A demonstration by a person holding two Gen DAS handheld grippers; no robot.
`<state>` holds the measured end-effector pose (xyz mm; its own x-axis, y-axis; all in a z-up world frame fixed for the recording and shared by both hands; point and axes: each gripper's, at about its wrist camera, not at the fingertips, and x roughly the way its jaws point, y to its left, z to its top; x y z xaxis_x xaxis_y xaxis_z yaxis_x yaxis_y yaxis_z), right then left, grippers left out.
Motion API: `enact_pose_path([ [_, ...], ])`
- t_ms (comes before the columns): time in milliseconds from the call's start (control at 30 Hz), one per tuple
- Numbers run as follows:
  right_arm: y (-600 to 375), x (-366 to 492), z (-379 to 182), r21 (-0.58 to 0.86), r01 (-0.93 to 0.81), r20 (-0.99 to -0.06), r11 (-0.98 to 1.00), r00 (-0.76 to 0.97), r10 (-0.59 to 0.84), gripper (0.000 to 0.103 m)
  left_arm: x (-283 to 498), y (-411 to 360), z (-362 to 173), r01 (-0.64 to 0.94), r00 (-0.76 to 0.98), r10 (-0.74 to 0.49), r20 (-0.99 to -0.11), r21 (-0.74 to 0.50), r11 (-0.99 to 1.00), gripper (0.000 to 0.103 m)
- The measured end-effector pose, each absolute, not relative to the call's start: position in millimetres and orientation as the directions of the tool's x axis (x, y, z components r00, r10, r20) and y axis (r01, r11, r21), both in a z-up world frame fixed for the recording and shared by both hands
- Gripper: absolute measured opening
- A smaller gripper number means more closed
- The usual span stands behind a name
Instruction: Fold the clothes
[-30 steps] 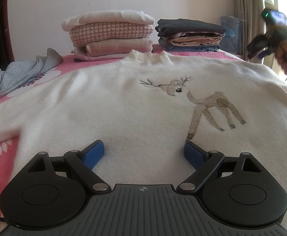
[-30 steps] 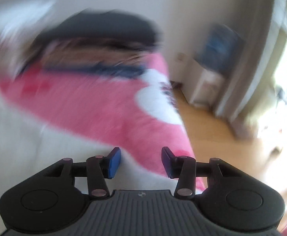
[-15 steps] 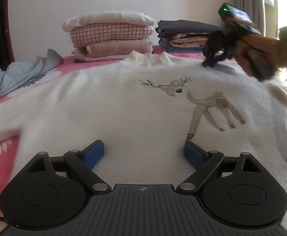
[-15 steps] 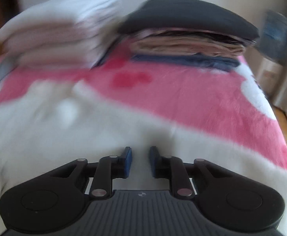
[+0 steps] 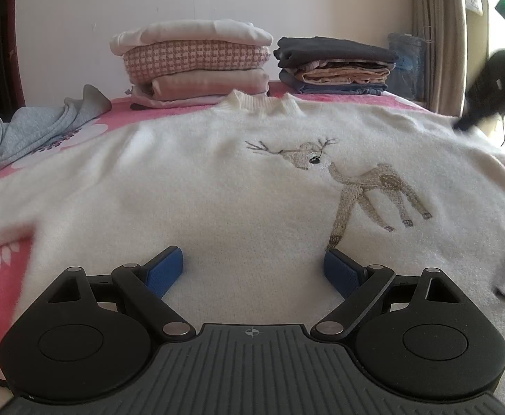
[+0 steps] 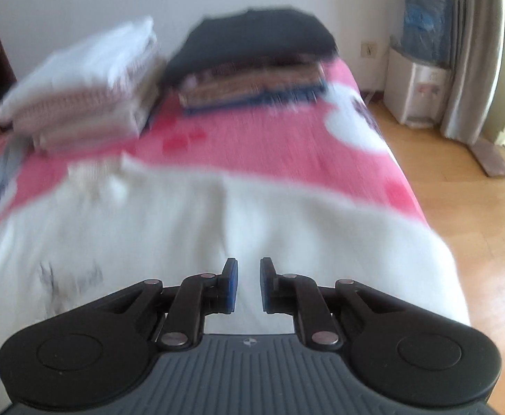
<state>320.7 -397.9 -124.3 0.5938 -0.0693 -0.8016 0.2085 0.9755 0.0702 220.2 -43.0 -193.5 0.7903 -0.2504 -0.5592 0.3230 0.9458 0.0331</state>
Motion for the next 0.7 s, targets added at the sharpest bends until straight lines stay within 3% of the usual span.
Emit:
enact_pose_path([
  [67, -405.9, 322.9, -147.2, -0.003, 0.253, -0.825, 0.967, 0.546, -0.145, 0.011, 220.7, -42.9, -193.2, 0.323, 0.790, -0.251, -0.560, 0.032, 0.946, 0.090],
  [233, -460.9, 338.5, -157.4, 0.121, 0.468, -0.767, 0.875, 0.603, -0.217, 0.010, 221.0, -43.1, -192.8, 0.323, 0.789, -0.250, -0.562, 0.032, 0.946, 0.090],
  [433, -520.2, 306.6, -152.6, -0.013, 0.740, -0.772, 0.672, 0.420, -0.477, 0.013, 221.9, -43.4, -192.4, 0.323, 0.787, -0.248, -0.565, 0.034, 0.946, 0.091],
  [533, -530.4, 261.7, -146.1, 0.190, 0.764, -0.787, 0.617, 0.494, -0.370, 0.013, 222.2, -43.2, -191.0, 0.324, 0.782, -0.248, -0.572, 0.033, 0.946, 0.091],
  [600, -520.2, 230.0, -138.9, 0.357, 0.694, -0.756, 0.625, 0.607, -0.244, 0.013, 223.2, -43.3, -188.8, 0.326, 0.775, -0.248, -0.581, 0.032, 0.945, 0.091],
  [700, -471.4, 194.8, -125.0, 0.454, 0.527, -0.702, 0.719, 0.708, -0.075, 0.013, 222.7, -42.5, -180.2, 0.340, 0.755, -0.242, -0.609, 0.048, 0.939, 0.091],
])
